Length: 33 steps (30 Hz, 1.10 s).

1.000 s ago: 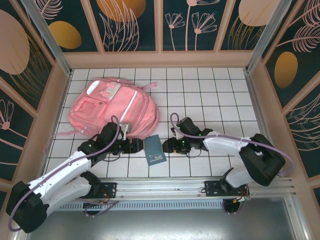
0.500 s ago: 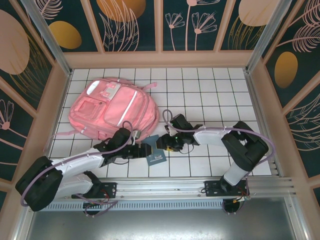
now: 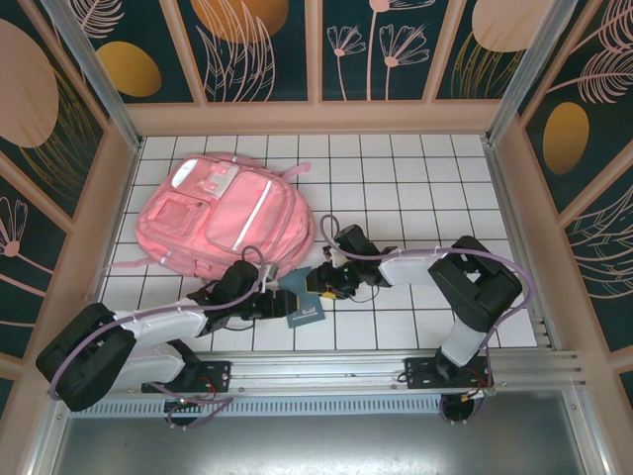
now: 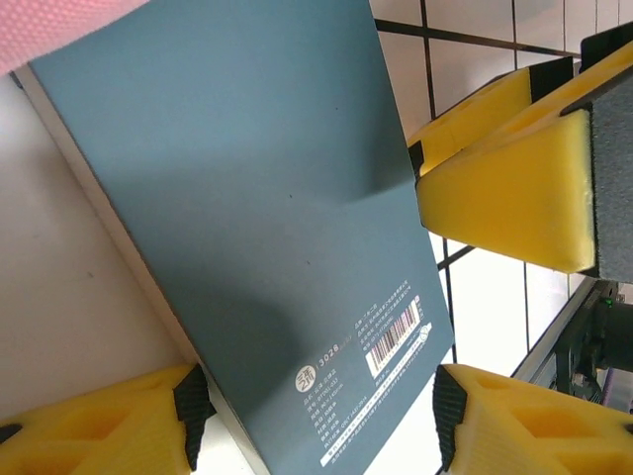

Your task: Pack the student bag

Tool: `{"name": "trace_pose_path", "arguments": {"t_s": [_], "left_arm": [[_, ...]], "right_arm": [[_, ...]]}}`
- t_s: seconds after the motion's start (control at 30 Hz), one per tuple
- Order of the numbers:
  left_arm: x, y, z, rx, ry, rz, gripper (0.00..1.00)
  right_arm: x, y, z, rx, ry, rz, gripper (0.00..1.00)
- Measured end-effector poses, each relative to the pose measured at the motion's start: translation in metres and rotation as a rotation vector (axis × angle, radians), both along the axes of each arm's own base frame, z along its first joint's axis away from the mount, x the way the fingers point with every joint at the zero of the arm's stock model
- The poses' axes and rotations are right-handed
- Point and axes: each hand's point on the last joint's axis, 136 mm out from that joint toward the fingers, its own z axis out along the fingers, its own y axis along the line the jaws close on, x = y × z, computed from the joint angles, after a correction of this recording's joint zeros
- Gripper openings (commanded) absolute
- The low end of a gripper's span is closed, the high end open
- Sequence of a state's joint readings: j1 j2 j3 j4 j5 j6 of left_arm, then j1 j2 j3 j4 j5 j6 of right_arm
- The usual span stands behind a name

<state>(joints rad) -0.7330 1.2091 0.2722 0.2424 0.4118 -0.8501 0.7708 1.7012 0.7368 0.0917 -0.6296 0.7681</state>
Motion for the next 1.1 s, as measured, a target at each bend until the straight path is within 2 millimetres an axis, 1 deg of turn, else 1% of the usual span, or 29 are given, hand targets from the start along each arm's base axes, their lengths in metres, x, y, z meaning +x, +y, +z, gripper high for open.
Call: {"name": "trace_pose_path", "arguments": {"t_s": [0.3, 0.5, 0.57, 0.73, 0.9, 1.1], "left_arm": [[0.0, 0.001, 0.0, 0.001, -0.002, 0.003, 0.61], [0.0, 0.002, 0.0, 0.002, -0.003, 0.004, 0.6], [0.0, 0.002, 0.0, 0.002, -0.003, 0.003, 0.6], [0.0, 0.002, 0.0, 0.003, -0.004, 0.002, 0.6], [-0.001, 0.002, -0.001, 0.006, -0.003, 0.002, 0.61], [-0.002, 0.008, 0.001, 0.027, -0.009, 0.016, 0.65]], "right_arm": [[0.0, -0.003, -0.002, 0.006, 0.035, -0.045, 0.36], [-0.001, -0.001, 0.015, 0.035, 0.008, -0.04, 0.27], [-0.003, 0.001, 0.019, 0.043, -0.001, -0.032, 0.26], [-0.006, 0.003, 0.021, 0.052, -0.004, -0.025, 0.24], [-0.006, 0.004, 0.023, 0.058, 0.001, -0.031, 0.14], [-0.01, 0.006, 0.025, 0.062, -0.006, -0.017, 0.05]]}}
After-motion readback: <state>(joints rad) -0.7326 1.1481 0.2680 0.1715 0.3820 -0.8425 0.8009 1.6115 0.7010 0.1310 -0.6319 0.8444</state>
